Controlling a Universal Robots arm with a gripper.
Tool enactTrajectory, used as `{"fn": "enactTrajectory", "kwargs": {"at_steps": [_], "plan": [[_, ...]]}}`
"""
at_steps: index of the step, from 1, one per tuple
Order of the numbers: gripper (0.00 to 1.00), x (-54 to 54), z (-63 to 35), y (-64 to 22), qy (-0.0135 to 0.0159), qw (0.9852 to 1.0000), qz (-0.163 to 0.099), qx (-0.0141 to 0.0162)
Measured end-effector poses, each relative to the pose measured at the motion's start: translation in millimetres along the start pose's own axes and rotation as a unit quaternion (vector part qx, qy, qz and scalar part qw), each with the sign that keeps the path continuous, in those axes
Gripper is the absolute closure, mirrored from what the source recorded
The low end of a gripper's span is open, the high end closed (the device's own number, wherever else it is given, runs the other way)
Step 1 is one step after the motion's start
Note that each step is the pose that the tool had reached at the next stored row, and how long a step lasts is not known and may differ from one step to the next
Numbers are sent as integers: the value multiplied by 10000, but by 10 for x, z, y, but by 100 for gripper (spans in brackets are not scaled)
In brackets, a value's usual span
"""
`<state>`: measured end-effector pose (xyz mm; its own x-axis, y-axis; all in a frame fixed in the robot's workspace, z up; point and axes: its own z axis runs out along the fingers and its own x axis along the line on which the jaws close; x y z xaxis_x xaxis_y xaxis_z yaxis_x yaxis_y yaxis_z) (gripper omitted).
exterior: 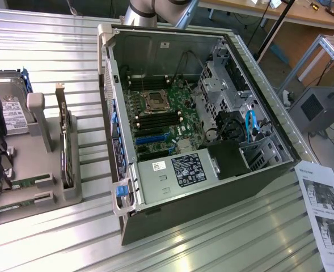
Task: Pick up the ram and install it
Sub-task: 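Pick up the ram and move it above insertion slot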
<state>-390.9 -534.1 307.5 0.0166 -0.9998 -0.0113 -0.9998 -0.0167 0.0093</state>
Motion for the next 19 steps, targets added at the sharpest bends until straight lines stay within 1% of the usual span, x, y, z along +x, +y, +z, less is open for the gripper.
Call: {"fn": "enactTrajectory", "kwargs": {"at_steps": [5, 9, 11, 12, 15, 19], "plan": [[64, 29, 116, 1, 1, 10000, 0, 0], [64, 67, 243, 3, 3, 10000, 0, 0], [64, 78, 280, 3, 3, 10000, 0, 0], [64, 90, 325, 4, 4, 10000, 0, 0], [64, 112, 408, 6, 6, 10000, 0, 0], [64, 131, 492, 7, 8, 10000, 0, 0]]}}
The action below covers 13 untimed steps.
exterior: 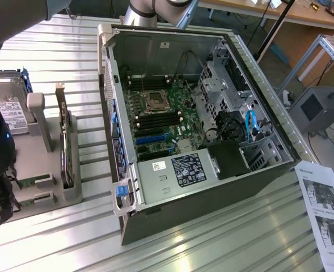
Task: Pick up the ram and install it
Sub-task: 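Pick up the ram and move it above insertion slot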
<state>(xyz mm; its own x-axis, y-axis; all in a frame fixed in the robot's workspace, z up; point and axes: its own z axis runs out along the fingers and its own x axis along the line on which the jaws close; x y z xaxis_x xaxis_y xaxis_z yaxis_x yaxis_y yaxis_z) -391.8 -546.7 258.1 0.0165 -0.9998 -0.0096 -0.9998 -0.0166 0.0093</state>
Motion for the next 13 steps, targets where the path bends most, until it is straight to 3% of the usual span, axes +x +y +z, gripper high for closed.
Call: {"fn": "enactTrajectory", "kwargs": {"at_steps": [6, 13], "plan": [[64, 24, 128, 0, 8, 10000, 0, 0], [64, 37, 276, 0, 42, 10000, 0, -1]]}}
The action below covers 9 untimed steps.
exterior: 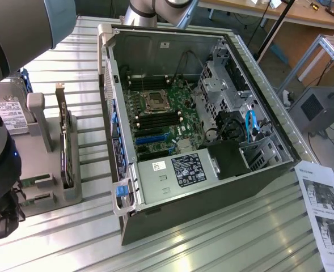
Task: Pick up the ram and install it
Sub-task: 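Pick up the ram and move it above insertion slot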
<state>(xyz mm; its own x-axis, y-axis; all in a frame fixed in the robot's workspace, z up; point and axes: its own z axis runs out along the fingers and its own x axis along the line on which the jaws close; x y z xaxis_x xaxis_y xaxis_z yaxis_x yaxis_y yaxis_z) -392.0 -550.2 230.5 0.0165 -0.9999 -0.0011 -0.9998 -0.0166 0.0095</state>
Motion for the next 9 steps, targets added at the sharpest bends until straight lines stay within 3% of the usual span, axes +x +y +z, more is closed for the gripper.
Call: {"fn": "enactTrajectory", "kwargs": {"at_steps": [5, 9], "plan": [[64, 1, 29, -1, 2, 10000, 0, -1], [64, -71, 42, -2, 1, 10000, 0, 0]]}}
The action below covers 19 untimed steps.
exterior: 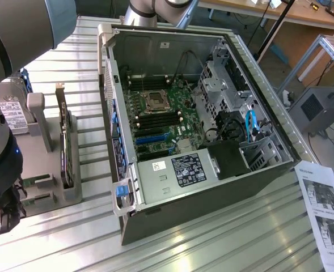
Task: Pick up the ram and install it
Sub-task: 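Pick up the ram and move it above insertion slot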
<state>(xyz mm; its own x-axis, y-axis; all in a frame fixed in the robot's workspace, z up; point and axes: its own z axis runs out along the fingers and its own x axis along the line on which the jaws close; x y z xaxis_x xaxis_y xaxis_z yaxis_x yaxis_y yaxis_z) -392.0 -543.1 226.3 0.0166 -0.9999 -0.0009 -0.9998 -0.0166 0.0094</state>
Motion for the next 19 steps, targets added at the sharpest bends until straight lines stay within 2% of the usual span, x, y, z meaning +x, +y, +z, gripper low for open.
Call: {"fn": "enactTrajectory", "kwargs": {"at_steps": [2, 14, 16, 19], "plan": [[64, -45, 8, 0, 1, 10000, 0, -1], [64, -51, 142, 14, 2, 10000, 1, -1], [64, -79, 149, 71, 2, 10000, 0, 0], [64, -99, 157, 107, 1, 10000, 0, 1]]}}
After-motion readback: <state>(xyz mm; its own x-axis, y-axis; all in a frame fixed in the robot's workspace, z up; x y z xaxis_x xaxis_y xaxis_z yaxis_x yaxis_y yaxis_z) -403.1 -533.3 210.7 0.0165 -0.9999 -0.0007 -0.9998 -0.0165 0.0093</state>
